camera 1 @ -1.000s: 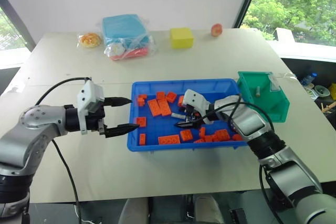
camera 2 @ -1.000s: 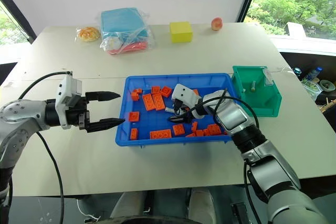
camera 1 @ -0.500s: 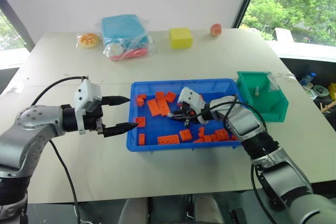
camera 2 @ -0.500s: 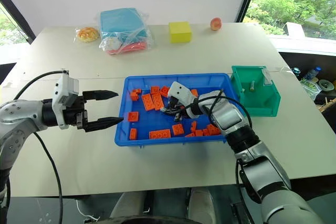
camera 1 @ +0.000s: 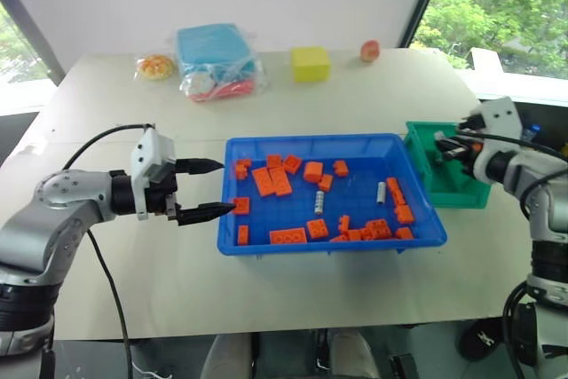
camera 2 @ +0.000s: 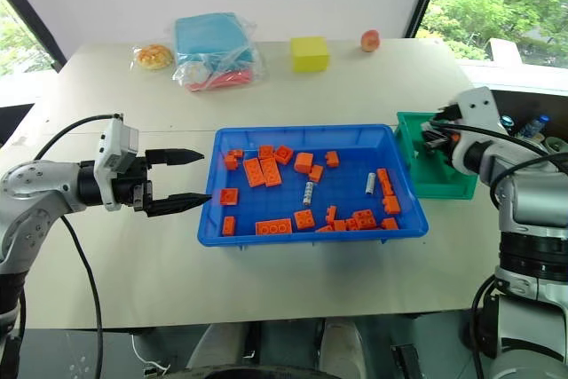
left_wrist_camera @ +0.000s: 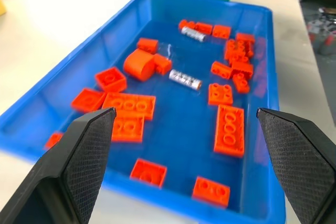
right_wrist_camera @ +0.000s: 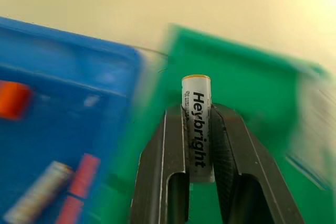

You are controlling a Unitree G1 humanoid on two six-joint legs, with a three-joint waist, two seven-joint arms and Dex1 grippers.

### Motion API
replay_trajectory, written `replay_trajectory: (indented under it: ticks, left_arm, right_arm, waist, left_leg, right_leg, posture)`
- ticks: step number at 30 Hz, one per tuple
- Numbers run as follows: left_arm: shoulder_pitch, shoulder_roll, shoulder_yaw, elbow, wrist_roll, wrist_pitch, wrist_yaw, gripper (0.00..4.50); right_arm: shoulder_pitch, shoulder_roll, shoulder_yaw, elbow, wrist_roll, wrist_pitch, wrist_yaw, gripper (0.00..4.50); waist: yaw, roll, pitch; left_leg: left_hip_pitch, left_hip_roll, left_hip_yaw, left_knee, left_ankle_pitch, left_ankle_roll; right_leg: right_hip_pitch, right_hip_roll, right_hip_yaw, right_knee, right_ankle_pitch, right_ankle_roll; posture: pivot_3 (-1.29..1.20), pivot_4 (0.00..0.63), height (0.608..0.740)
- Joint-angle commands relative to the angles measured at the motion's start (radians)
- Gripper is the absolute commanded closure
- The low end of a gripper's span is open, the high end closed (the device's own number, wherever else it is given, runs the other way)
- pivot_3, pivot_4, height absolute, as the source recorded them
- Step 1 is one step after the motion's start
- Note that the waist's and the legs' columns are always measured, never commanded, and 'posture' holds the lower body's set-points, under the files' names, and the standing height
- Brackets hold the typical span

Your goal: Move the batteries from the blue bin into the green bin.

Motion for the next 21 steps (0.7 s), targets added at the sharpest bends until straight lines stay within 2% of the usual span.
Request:
replay_trajectory:
  ticks: [1,3,6,12,16,21]
  left_arm:
    - [-0.036,-0.010,-0.013,0.008,0.012,-0.029,-0.015,0.00]
    - [-0.047,-0.015,-0.019,0.016,0.017,-0.032,-0.019,0.00]
    - [-0.054,-0.016,-0.022,0.022,0.021,-0.036,-0.023,0.00]
    - [-0.029,-0.015,-0.012,-0.003,0.017,-0.034,-0.011,0.00]
    - [0.014,-0.013,0.013,-0.052,0.001,-0.020,0.018,0.00]
    - [0.064,-0.010,0.039,-0.096,-0.011,-0.011,0.045,0.00]
  right_arm:
    - [0.009,0.014,-0.028,-0.037,0.040,-0.013,-0.006,3.37]
    - [0.014,0.014,-0.017,-0.029,0.041,-0.037,-0.006,2.61]
    - [-0.007,0.000,0.002,0.005,0.032,-0.103,-0.002,1.04]
    - [-0.044,0.034,0.067,-0.072,0.110,-0.058,0.053,1.04]
    - [-0.039,0.177,0.134,-0.222,0.248,0.233,0.009,1.04]
    - [-0.045,0.320,0.172,-0.252,0.286,0.429,-0.084,1.04]
  waist:
    - [-0.013,0.000,0.000]
    - [-0.018,0.000,0.000]
    - [-0.018,0.001,0.000]
    - [-0.016,0.000,0.000]
    - [-0.018,-0.001,-0.001]
    - [-0.012,0.000,0.000]
  left_leg:
    - [0.000,0.000,0.000,0.000,0.000,0.000]
    - [0.000,0.000,-0.001,0.000,0.000,0.000]
    - [0.000,0.000,0.000,-0.001,0.000,0.000]
    - [0.000,0.001,-0.001,-0.001,0.000,0.000]
    - [0.000,0.002,-0.005,-0.001,0.000,0.000]
    - [-0.001,0.002,-0.005,-0.001,0.000,0.000]
  right_leg:
    - [0.000,0.000,0.000,0.000,0.000,0.000]
    - [0.000,0.000,-0.002,0.001,0.002,0.002]
    - [0.000,0.000,-0.001,0.001,0.002,0.003]
    - [0.000,-0.001,-0.001,0.000,0.002,0.002]
    - [0.000,0.000,-0.001,0.000,0.002,0.002]
    - [-0.001,-0.001,-0.001,0.000,0.003,0.001]
  posture:
    - [0.00,0.150,0.704]
    - [0.00,0.150,0.704]
    - [0.00,0.150,0.704]
    - [0.00,0.150,0.704]
    - [0.00,0.150,0.704]
    - [0.00,0.150,0.704]
